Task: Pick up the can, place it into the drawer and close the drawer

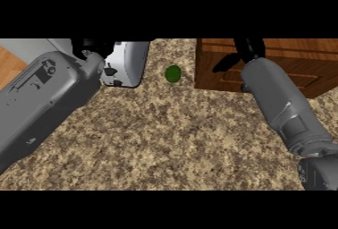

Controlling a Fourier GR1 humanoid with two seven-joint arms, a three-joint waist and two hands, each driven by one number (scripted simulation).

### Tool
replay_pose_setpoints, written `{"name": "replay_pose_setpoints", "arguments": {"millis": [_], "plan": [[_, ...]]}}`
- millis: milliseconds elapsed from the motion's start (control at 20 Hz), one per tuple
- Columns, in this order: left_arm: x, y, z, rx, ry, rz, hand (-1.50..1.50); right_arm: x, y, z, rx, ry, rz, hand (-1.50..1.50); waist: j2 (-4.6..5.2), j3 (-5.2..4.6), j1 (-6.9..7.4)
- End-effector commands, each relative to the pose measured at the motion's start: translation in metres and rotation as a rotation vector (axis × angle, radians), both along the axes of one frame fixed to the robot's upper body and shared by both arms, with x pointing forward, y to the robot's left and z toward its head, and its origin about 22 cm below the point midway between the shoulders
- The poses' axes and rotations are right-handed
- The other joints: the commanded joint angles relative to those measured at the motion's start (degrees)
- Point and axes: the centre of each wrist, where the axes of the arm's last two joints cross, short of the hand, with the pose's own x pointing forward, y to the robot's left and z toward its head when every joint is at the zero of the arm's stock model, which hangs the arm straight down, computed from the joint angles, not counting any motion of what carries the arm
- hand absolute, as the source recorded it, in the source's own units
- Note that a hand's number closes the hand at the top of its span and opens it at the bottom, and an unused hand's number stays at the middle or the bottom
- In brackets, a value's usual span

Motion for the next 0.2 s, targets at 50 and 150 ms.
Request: {"name": "replay_pose_setpoints", "arguments": {"millis": [50, 150], "plan": [[-0.001, 0.009, 0.003, 0.0, 0.005, 0.012, -1.5, 0.007, 0.007, 0.024, 0.292, -0.016, 0.03, -1.5, -1.03, -0.29, -0.26], [-0.007, 0.004, -0.004, 0.007, 0.006, 0.002, -1.5, 0.01, -0.003, 0.034, 0.307, -0.019, 0.021, -1.5, -0.87, -0.34, 0.76]]}}
